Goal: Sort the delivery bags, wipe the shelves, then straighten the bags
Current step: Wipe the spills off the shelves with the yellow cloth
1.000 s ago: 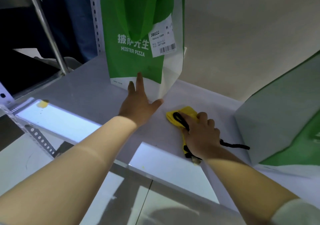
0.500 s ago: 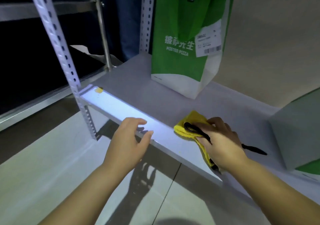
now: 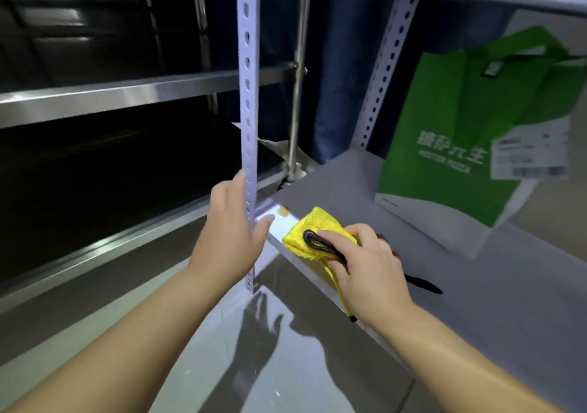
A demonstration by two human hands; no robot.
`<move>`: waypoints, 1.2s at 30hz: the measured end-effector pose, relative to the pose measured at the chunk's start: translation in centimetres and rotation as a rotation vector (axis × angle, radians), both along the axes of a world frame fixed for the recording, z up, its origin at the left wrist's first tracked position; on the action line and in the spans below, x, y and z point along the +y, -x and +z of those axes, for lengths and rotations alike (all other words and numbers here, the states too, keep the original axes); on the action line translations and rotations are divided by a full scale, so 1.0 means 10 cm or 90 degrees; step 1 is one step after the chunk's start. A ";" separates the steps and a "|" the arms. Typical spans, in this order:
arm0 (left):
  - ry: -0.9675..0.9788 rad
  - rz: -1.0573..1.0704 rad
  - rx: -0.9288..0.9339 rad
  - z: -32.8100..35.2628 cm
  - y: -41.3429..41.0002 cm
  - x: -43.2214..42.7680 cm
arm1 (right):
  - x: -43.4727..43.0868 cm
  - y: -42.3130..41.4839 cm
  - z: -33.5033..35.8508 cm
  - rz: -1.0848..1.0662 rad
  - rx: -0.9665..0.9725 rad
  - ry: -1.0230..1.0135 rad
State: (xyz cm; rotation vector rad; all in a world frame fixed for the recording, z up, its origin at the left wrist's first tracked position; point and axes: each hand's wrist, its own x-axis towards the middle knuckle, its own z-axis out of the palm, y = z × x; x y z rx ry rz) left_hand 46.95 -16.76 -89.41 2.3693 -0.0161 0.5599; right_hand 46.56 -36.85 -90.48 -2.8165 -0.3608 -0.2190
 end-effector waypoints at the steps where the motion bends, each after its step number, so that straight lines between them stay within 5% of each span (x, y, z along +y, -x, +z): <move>1: -0.010 0.010 -0.015 0.06 -0.11 0.02 | 0.07 -0.07 -0.01 -0.013 0.001 0.004; 12: 0.089 -0.058 -0.120 0.31 -0.95 0.17 | 0.51 -0.78 -0.46 -0.202 -0.002 0.133; 20: 0.091 -0.084 -0.141 0.21 -0.97 0.22 | 0.80 -1.37 -0.45 -0.109 0.048 0.111; 28: 0.149 -0.088 -0.145 0.20 -0.97 0.20 | 0.58 -0.88 -0.36 0.082 0.121 0.001; 36: 0.178 -0.074 -0.142 0.18 -0.96 0.15 | 0.68 -1.06 -0.35 0.014 0.127 0.037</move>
